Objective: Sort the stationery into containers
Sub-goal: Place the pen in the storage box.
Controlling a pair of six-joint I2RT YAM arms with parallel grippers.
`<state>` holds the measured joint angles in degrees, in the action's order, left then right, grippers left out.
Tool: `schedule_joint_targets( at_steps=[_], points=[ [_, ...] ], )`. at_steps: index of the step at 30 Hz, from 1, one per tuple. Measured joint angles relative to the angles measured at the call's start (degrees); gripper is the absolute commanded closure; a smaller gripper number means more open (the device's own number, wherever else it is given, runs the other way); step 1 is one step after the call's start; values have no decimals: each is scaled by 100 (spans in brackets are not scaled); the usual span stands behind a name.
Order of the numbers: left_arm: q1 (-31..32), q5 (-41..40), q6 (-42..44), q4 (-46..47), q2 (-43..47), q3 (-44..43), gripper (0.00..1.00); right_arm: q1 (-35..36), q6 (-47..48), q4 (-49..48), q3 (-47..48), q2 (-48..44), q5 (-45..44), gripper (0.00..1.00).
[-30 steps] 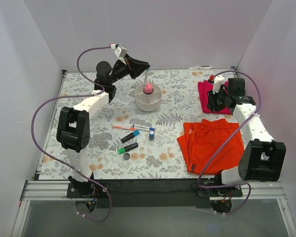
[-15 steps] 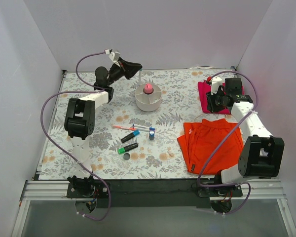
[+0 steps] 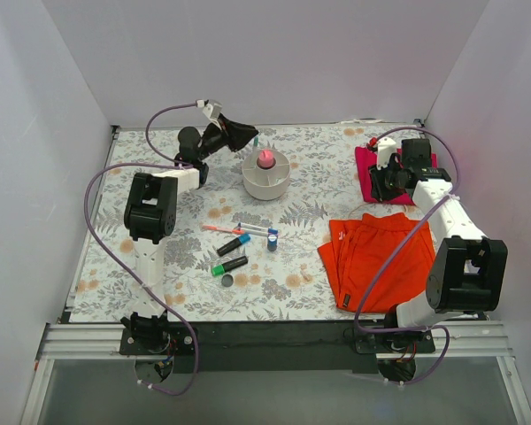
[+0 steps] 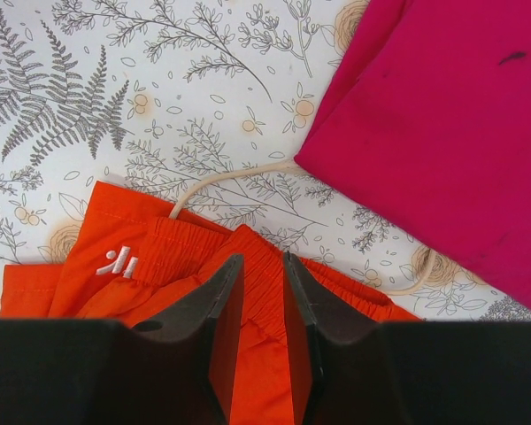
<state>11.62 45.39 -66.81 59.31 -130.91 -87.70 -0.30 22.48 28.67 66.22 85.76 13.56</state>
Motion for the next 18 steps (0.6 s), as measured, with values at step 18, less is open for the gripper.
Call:
schedule_joint_targets(
  at_steps=[18],
  points=[
    [-367,1499,2632,-3912,3469,1263,55,0,76,9,-492,-769,144,65]
  ],
)
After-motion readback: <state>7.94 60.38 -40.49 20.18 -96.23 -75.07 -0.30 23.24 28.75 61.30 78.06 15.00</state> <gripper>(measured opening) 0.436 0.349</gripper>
